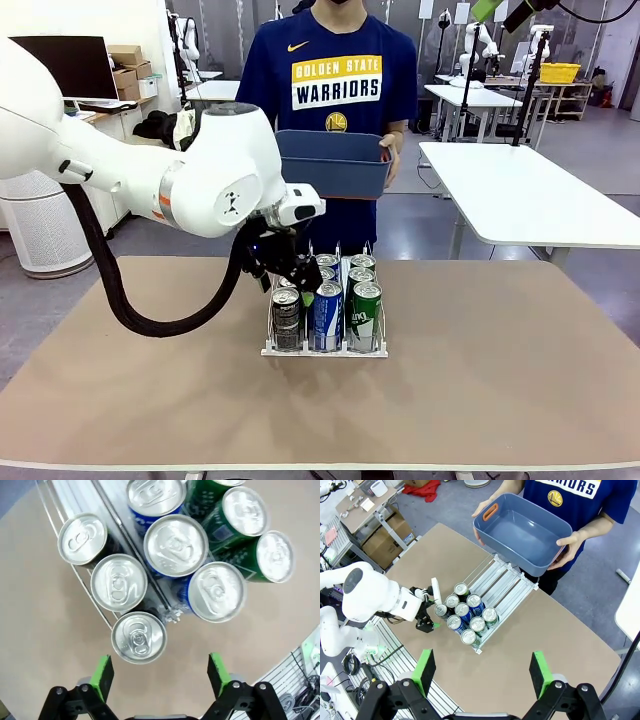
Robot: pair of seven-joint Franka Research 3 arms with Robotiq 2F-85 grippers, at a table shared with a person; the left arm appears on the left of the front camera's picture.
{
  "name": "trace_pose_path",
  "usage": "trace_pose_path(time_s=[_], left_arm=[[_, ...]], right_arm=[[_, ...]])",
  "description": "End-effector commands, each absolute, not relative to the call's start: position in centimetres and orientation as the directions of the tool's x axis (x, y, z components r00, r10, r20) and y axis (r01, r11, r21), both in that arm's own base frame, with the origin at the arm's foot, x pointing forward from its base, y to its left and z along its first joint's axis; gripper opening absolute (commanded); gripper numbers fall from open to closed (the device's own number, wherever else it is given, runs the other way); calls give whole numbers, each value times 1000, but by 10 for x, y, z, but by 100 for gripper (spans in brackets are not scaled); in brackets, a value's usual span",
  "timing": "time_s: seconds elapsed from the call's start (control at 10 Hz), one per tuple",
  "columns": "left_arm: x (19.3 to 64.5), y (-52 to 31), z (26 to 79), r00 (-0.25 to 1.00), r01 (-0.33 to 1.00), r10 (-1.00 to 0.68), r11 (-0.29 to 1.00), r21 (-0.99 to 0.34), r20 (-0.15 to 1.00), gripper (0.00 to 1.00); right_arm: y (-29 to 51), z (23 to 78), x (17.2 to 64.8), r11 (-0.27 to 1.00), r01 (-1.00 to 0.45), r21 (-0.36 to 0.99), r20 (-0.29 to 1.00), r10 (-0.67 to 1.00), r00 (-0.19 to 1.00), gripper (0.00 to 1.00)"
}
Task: Fill the beverage cans into the dispenser.
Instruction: Place the picked Pepsi coke in the line of the Automatic Can Dispenser with the same cans.
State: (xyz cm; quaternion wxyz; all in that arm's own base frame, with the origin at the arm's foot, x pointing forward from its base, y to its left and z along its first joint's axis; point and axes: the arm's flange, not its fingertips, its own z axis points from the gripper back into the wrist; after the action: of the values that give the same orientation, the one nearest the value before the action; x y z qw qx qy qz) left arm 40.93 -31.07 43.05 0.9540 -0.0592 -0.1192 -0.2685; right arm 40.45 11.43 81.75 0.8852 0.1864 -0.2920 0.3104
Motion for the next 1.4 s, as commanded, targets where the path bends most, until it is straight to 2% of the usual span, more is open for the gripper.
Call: trace_pose_path(time_s=[0.0, 0.4, 0.6, 1.1, 1.3], left_arm=[[399, -277, 460, 808, 555, -516, 828, -76, 285, 100], [384, -219, 533, 816, 519, -459, 849, -95, 351, 100], [385, -191, 566, 800, 543, -461, 828, -137, 385, 100], [379, -140, 645, 770, 531, -399, 834, -152, 497, 100], [375, -123, 689, 730, 571, -424, 810, -135, 536, 100]], right_arm=[[114, 818, 404, 738, -658, 149, 633, 440, 637, 100], [114, 818, 404, 738, -658, 149, 633, 440, 637, 100], [114, 818, 404, 738, -658, 149, 633, 440, 637, 100], [114, 818, 404, 738, -658, 149, 633, 440, 637, 100], [114, 818, 404, 738, -658, 149, 633, 440, 637, 100]])
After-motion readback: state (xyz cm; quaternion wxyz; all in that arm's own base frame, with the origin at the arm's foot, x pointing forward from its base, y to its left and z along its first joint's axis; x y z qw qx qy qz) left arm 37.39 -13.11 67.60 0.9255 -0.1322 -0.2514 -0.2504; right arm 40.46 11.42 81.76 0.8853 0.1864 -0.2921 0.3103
